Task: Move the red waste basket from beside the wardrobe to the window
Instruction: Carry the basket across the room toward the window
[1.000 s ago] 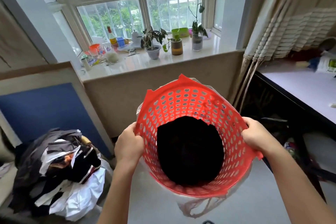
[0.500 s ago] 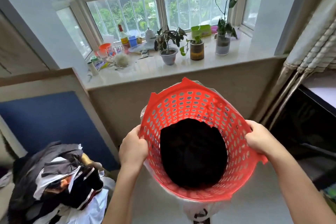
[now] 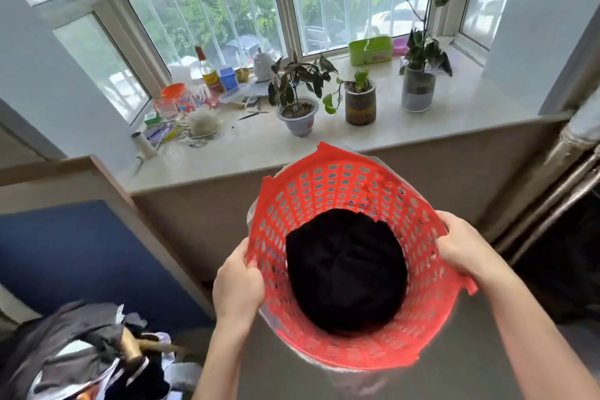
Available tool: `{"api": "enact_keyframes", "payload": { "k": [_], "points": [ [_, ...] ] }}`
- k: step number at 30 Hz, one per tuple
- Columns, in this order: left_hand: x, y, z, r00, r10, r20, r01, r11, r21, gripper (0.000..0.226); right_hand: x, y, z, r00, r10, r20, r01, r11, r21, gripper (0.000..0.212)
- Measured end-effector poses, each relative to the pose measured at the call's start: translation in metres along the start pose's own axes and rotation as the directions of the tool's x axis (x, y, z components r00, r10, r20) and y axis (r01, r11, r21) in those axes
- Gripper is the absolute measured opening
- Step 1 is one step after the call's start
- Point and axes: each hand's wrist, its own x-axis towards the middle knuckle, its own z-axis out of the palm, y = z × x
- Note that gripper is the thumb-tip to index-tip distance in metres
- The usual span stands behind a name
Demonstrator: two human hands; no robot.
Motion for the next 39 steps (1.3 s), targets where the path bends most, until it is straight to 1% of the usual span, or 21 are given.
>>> {"api": "enact_keyframes", "payload": {
  "k": [4,9,12,16,21,24,32,39],
  "points": [
    [0.016,0.015,0.014,1.000,-0.019,0.020,0.019,1.000,-0.014,0.040,0.027,0.003,-0.004,1.000,0.005,0.007,-0.005,1.000,0.009,0.041],
    [0.033,0.021,0.034,0.998,-0.033,0.062,0.034,0.999,-0.019,0.045,0.043,0.012,-0.002,0.999,0.054,0.004,-0.054,0.997,0.056,0.050],
    [0.042,0.021,0.050,0.994,-0.045,0.097,0.046,0.999,-0.011,0.045,0.051,0.021,0.002,0.997,0.073,-0.009,-0.073,0.996,0.058,0.048],
    [0.050,0.014,0.071,0.991,-0.048,0.125,0.054,0.997,-0.052,0.041,0.062,0.035,0.007,0.996,0.084,-0.035,-0.083,0.996,0.034,0.046],
    [0.059,0.000,0.097,0.983,-0.060,0.175,0.072,0.996,-0.061,0.043,0.073,0.050,0.012,0.992,0.124,-0.026,-0.124,0.992,0.010,0.055],
    [0.065,-0.010,0.113,0.977,-0.054,0.205,0.071,0.995,-0.073,0.044,0.078,0.060,0.019,0.988,0.153,-0.028,-0.153,0.988,0.004,0.057],
    [0.081,-0.045,0.156,0.956,-0.039,0.290,0.069,0.993,-0.091,0.043,0.081,0.093,0.051,0.972,0.228,-0.049,-0.227,0.973,0.040,0.042],
    [0.097,-0.091,0.199,0.927,-0.021,0.375,0.045,0.998,-0.055,0.048,0.088,0.128,0.095,0.954,0.296,-0.053,-0.293,0.955,0.055,0.043]
  ]
}}
